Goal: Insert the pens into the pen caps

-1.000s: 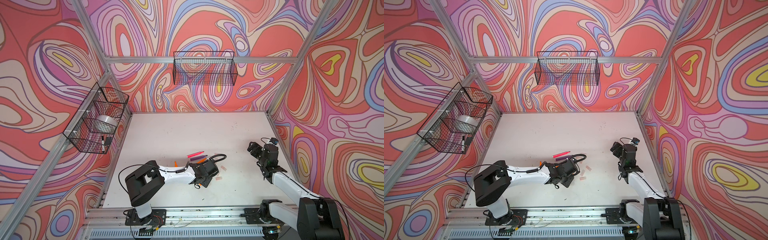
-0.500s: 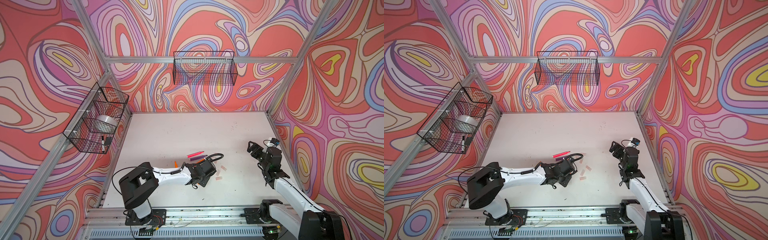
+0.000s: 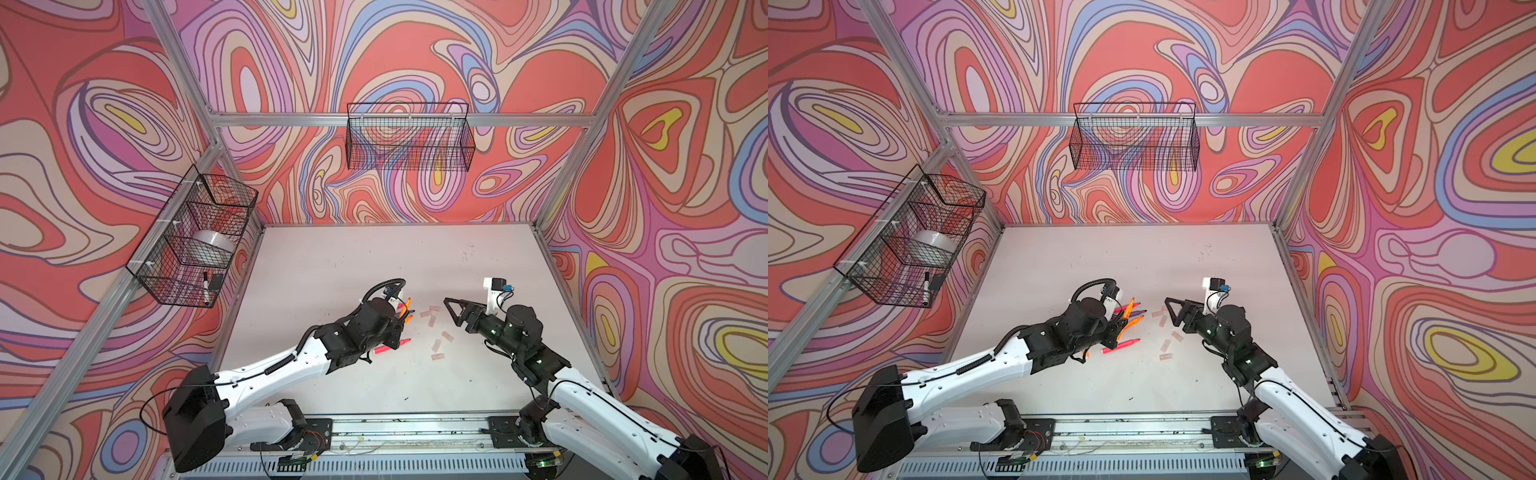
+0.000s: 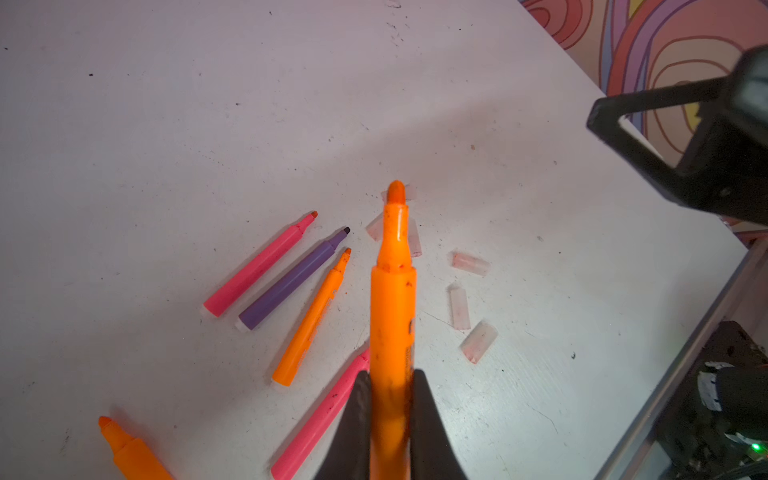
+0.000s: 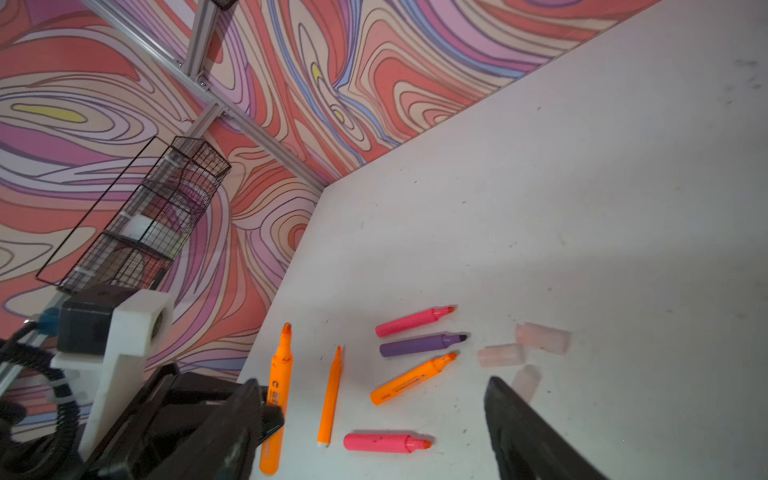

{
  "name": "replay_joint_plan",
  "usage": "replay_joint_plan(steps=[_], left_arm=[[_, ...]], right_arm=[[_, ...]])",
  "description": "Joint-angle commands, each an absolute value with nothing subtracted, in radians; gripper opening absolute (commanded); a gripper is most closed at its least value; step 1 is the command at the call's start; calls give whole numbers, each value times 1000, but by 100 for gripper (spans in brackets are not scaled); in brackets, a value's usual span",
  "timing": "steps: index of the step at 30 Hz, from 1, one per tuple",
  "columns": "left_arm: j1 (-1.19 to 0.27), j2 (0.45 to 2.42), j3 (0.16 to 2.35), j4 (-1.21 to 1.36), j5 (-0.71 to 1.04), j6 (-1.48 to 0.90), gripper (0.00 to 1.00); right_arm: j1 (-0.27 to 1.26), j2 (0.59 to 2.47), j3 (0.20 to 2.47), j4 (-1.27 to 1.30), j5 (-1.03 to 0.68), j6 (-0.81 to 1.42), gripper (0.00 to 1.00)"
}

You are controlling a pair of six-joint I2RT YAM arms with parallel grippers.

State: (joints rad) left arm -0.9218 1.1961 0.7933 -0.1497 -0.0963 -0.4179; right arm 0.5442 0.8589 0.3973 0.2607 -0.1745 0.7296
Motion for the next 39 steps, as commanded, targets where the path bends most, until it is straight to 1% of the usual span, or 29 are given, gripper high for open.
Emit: replay_joint_plan(steps=[1, 5, 9, 11, 17, 22, 25, 26, 28, 33, 36, 39], left_arm=[[-920, 1148, 766, -98, -53, -403, 0], [-920, 1109, 745, -105, -53, -405, 0], [-920, 1090, 732, -117, -51, -403, 0], [-920, 1084, 730, -125, -48, -405, 0], [-920, 1067, 709, -116, -37, -400, 0], [-921, 1057, 703, -119, -51, -403, 0], [-920, 1049, 701, -118, -54, -400, 0], [-921, 1047, 700, -113, -56, -399, 3], [-920, 1046, 695, -102, -60, -399, 13], [-921, 1062, 695, -85, -58, -393, 25], [-921, 1074, 700, -83, -60, -390, 29], [-921, 1083, 698, -70, -64, -385, 30]], right_arm=[[647, 955, 418, 413, -141, 784, 78], [803, 1099, 481, 491, -59, 767, 71], [862, 1214, 521, 586, -60, 777, 68], [881, 1261, 555, 592, -60, 777, 63], [897, 1357, 618, 589, -56, 795, 36], [905, 1383, 635, 579, -44, 805, 18], [915, 1387, 644, 574, -37, 812, 6], [919, 1391, 645, 572, -34, 815, 1], [930, 1395, 647, 571, -29, 820, 0], [949, 1400, 655, 572, -19, 827, 0], [958, 1402, 658, 574, -14, 833, 0], [965, 1407, 658, 585, -12, 842, 0]])
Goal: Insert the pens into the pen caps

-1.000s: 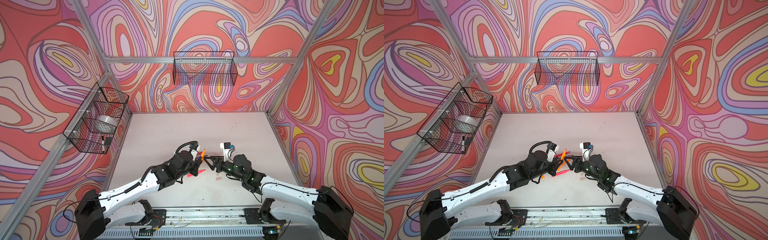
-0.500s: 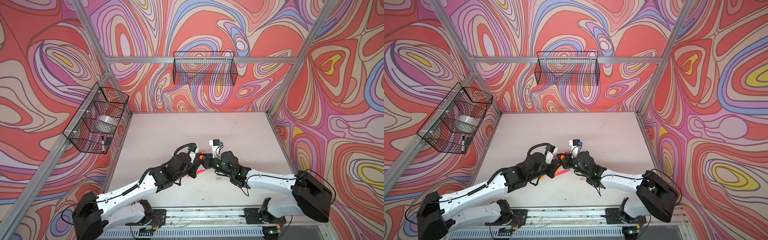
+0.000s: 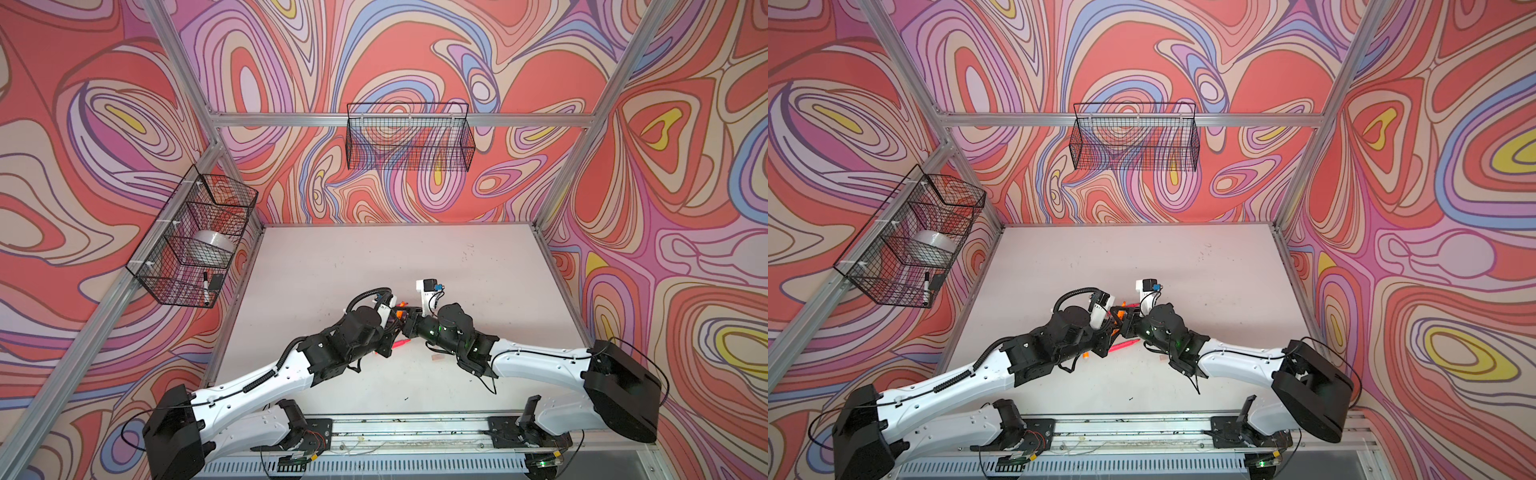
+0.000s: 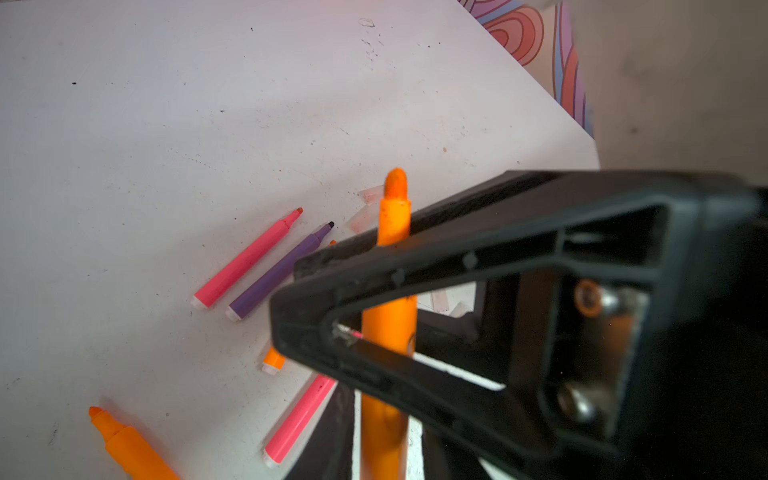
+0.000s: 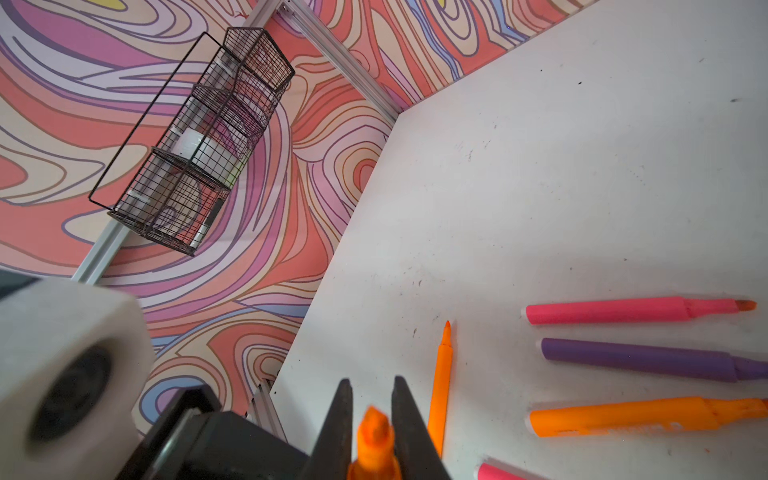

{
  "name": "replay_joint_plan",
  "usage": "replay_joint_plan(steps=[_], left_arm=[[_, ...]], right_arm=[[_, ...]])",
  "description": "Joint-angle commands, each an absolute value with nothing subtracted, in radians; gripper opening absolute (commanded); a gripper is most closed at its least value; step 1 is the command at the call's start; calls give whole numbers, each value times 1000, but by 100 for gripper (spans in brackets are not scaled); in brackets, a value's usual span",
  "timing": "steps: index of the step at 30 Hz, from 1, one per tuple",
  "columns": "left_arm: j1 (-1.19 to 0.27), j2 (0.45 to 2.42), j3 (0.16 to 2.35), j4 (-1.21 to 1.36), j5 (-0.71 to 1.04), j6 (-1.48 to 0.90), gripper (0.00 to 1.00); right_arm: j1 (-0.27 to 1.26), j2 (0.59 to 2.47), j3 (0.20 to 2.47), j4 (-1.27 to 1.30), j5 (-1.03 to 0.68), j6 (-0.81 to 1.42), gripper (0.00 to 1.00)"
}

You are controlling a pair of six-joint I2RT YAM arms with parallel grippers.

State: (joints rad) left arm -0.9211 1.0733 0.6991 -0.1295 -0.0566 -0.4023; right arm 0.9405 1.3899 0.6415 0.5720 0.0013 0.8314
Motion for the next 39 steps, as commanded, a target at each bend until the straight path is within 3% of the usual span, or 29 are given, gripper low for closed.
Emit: replay_joint_plan(steps=[1, 10, 15, 17, 19, 24, 27, 33, 39], left_arm=[[-920, 1086, 699, -66, -64, -384, 30], [-920, 1085, 703, -48, -72, -369, 25], [-920, 1076, 696, -29, -79, -362, 12], [-921, 1074, 689, -13, -88, -362, 1], [-920, 1067, 677, 6, -106, -365, 0], [-917, 1011, 601, 94, -189, -370, 0], [-914, 953, 528, 164, -265, -394, 0], [-885, 883, 269, 471, -256, -434, 0], [-884, 953, 335, 301, -277, -453, 0]], right_arm=[[967, 1411, 660, 587, -13, 843, 0], [974, 1437, 673, 580, -7, 855, 0], [976, 1444, 674, 583, -5, 862, 0], [976, 1447, 673, 586, -5, 864, 0], [977, 1451, 671, 590, -5, 868, 2], [979, 1435, 657, 572, 22, 861, 42], [979, 1378, 658, 467, 71, 823, 56], [980, 1176, 601, 240, 238, 777, 69], [978, 1025, 587, -146, 440, 817, 69]])
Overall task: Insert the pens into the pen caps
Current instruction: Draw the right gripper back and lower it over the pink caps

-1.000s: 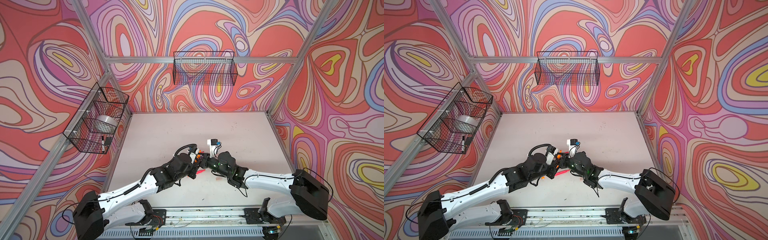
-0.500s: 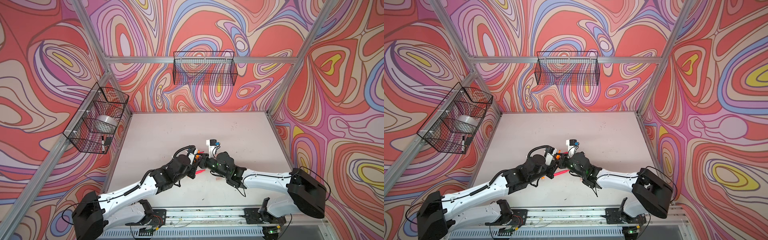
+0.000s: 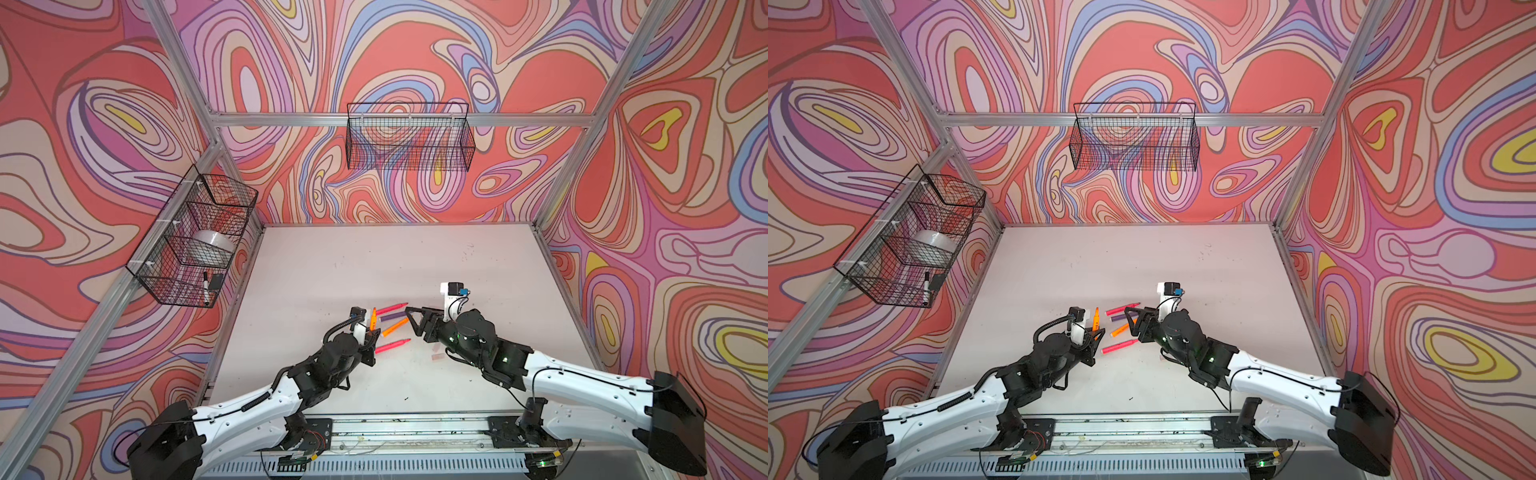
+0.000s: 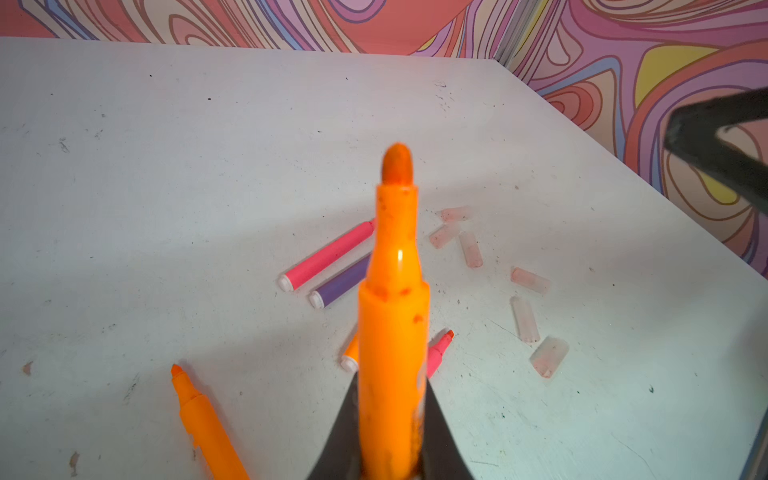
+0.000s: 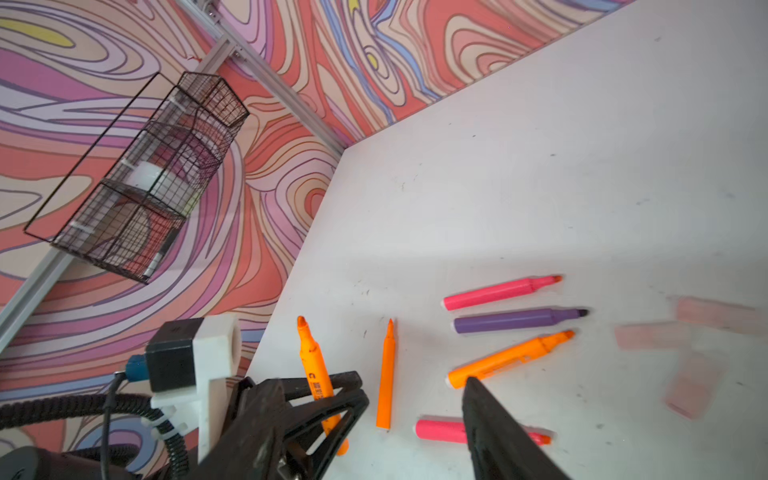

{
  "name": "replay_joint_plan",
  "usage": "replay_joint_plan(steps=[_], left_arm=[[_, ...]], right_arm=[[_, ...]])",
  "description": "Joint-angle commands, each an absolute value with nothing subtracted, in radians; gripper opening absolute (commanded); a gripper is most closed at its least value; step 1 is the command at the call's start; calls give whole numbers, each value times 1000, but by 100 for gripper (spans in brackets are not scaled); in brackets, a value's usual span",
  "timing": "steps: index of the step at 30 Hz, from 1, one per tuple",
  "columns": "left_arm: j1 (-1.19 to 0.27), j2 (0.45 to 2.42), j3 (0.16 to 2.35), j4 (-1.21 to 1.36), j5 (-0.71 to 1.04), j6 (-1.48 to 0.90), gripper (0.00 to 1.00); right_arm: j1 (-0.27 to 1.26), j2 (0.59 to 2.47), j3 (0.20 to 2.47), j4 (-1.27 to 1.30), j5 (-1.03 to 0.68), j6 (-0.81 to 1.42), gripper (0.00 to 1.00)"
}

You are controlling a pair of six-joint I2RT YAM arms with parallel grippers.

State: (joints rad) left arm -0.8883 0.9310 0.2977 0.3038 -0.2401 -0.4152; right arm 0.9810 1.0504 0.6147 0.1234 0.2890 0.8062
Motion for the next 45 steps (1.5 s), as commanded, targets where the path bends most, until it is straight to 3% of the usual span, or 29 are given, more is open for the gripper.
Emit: replay_joint_plan(steps=[1, 6, 10, 16, 19, 23, 33, 39, 45], left_arm=[[-884, 971, 331, 309, -294, -471, 0], [-884, 1013, 305, 405, -219, -481, 0], [-885, 1072, 205, 713, -51, -453, 0], [-885, 1157, 313, 566, 30, -386, 0], [-886, 1174, 296, 629, 0, -406, 0], [-885, 1159, 356, 461, -109, -421, 0], [-886, 1050, 319, 420, -116, -397, 0], [-885, 1042, 312, 424, -115, -389, 0], [-885, 1048, 324, 401, -125, -392, 0]], right_arm=[[978, 1016, 580, -197, 477, 829, 69], [976, 1001, 562, -370, 546, 904, 67], [974, 1030, 542, -401, 521, 925, 65], [974, 1055, 511, -418, 473, 995, 56], [977, 1071, 473, -357, 411, 1035, 57], [979, 1169, 452, -273, 351, 1053, 63], [1002, 1361, 538, -257, 374, 1039, 78], [1035, 1400, 578, -333, 422, 1060, 78], [1095, 1428, 619, -462, 496, 1117, 72]])
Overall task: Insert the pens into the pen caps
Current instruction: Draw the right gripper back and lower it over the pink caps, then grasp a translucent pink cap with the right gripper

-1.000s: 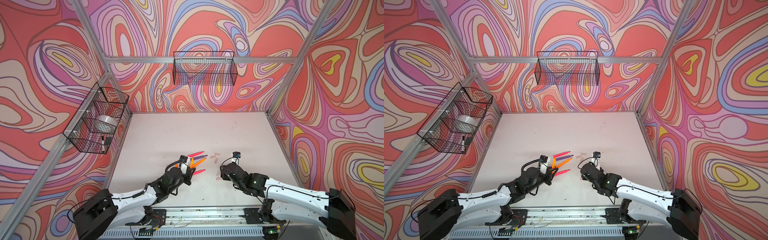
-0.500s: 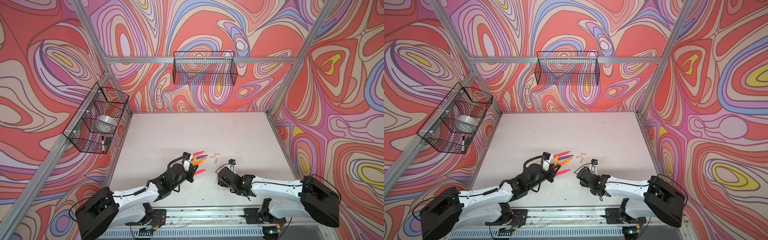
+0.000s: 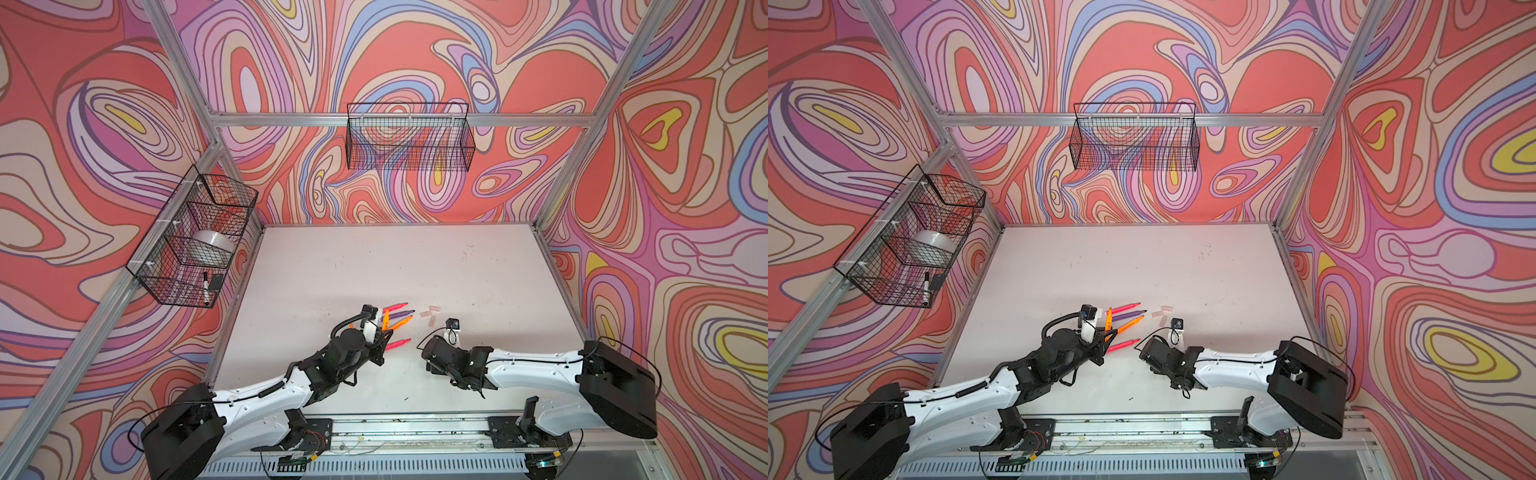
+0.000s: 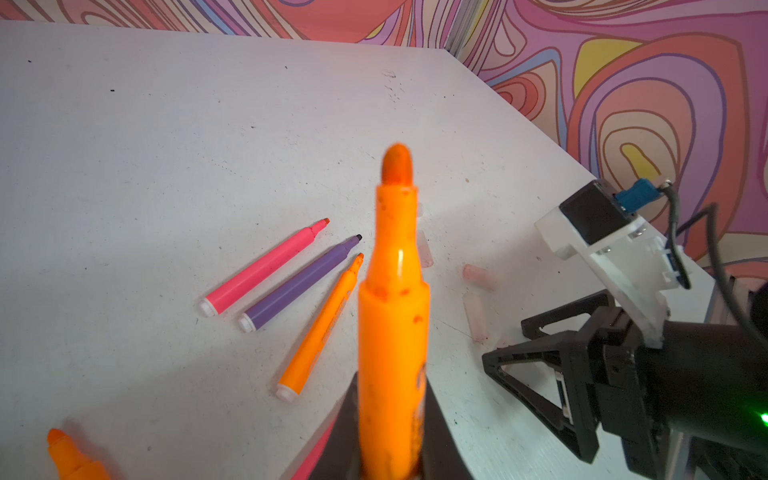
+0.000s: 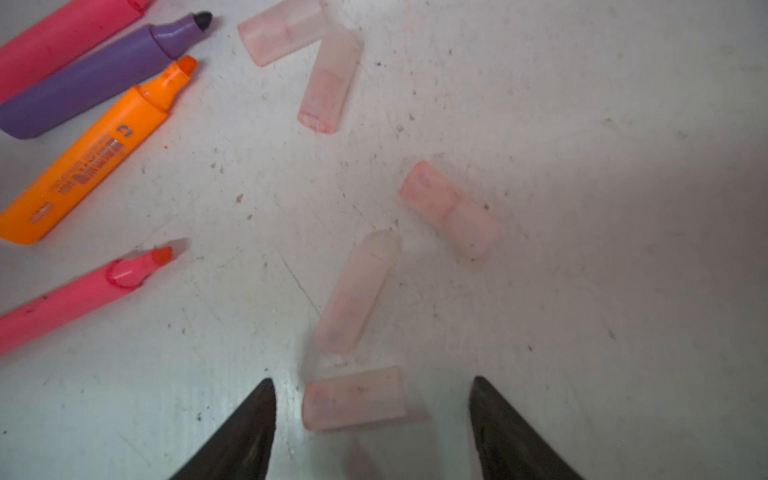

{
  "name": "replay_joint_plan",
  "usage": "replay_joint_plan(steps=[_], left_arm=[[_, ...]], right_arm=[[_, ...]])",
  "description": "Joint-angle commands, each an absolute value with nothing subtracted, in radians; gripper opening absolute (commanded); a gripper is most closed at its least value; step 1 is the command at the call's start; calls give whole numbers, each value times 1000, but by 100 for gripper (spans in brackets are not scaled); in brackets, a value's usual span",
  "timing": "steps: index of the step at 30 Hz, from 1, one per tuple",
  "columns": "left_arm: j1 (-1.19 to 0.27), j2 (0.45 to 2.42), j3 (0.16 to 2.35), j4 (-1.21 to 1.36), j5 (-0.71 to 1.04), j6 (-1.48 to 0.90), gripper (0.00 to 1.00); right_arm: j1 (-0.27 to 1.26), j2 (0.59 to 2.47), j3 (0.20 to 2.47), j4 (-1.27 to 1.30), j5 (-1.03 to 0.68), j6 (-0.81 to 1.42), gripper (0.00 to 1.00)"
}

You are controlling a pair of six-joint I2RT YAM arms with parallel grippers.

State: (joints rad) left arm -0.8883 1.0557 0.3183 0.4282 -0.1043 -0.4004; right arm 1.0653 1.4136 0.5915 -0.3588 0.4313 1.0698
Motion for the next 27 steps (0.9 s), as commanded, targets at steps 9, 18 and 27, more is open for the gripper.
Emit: replay_joint_plan(steps=[9, 18, 27], left_arm=[[-885, 1030, 321, 396, -123, -402, 0], [-885, 1010, 311, 392, -121, -402, 0], [-885, 1007, 314, 375, -142, -416, 0]], right_arm=[[1122, 1407, 603, -529, 526, 1176, 63], [1122, 1352, 568, -576, 556, 1226, 49], [1121, 1302, 558, -479, 543, 1178, 42]])
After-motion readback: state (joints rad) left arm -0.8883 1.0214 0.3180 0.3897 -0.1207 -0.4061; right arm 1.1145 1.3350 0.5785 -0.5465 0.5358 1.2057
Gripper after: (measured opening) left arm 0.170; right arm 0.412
